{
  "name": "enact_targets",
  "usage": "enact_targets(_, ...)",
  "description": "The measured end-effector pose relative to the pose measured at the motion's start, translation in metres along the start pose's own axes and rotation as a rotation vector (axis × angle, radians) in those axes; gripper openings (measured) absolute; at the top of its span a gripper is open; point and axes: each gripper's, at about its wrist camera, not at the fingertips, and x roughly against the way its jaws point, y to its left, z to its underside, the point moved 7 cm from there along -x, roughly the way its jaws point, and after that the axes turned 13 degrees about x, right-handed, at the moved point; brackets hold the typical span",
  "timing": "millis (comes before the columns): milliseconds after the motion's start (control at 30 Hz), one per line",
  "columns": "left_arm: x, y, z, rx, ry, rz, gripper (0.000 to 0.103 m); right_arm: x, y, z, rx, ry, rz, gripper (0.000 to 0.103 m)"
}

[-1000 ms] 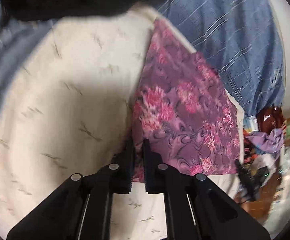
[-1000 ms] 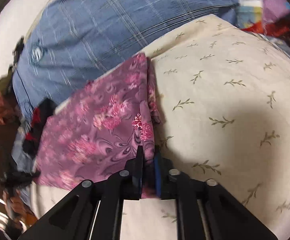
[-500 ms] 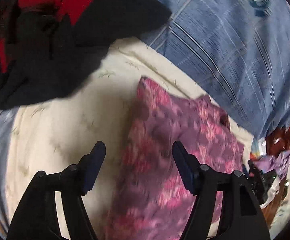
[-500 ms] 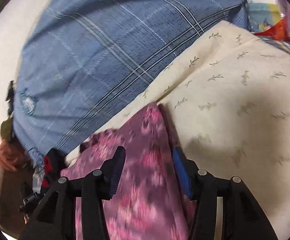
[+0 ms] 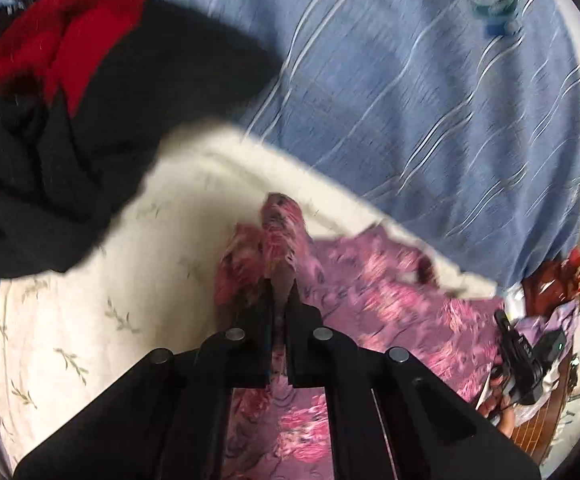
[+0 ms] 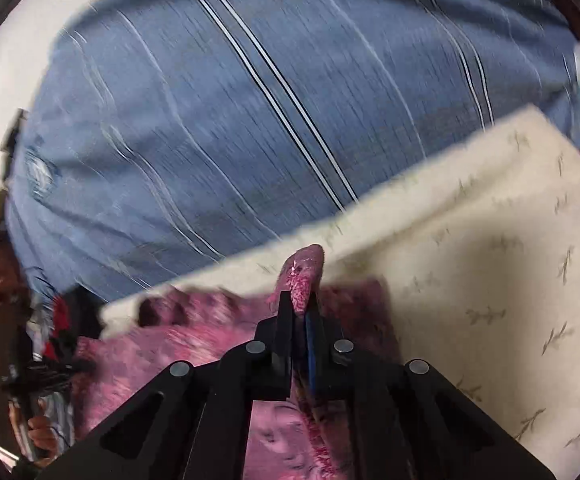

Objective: Fold small clothes
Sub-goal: 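Pinch the shirt corner with the left gripper and straighten the folded rectangle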

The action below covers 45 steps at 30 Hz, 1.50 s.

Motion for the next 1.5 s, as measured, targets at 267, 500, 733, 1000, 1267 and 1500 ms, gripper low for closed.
enact_targets(267, -0.051, 0.041, -0.012, 0.102, 0.045, -0.129, 0.003, -0.029, -0.044, 0.011, -0.127, 0.067, 0.061, 0.005)
enact_targets(500, 0.011, 0.021, -0.003, 0.003, -0.048, -0.081, 0.011, -0.010, -0.035, 0.027, -0.067, 0.088, 0.084, 0.011)
enact_targets(733, 0.005, 0.014, 0.083, -0.159, 0.009, -0.095, 0.058, 0.045, 0.000, 0.072, 0.032, 0.028, 0.002, 0.031)
enact_targets(1000, 0.030, 0.027, 0.091, -0.079, 0.046, -0.076, 0.051, 0.068, -0.015, 0.098, 0.009, 0.089, 0.050, 0.028)
enact_targets(1267, 0.042, 0.019, 0.161, -0.061, 0.097, 0.036, 0.064, 0.073, 0.093, 0.136, 0.213, 0.115, -0.122, 0.042)
enact_targets(1500, 0.043, 0.050, 0.172, 0.005, 0.121, 0.060, 0.054, 0.069, 0.059, 0.173, 0.160, 0.131, -0.041, 0.025)
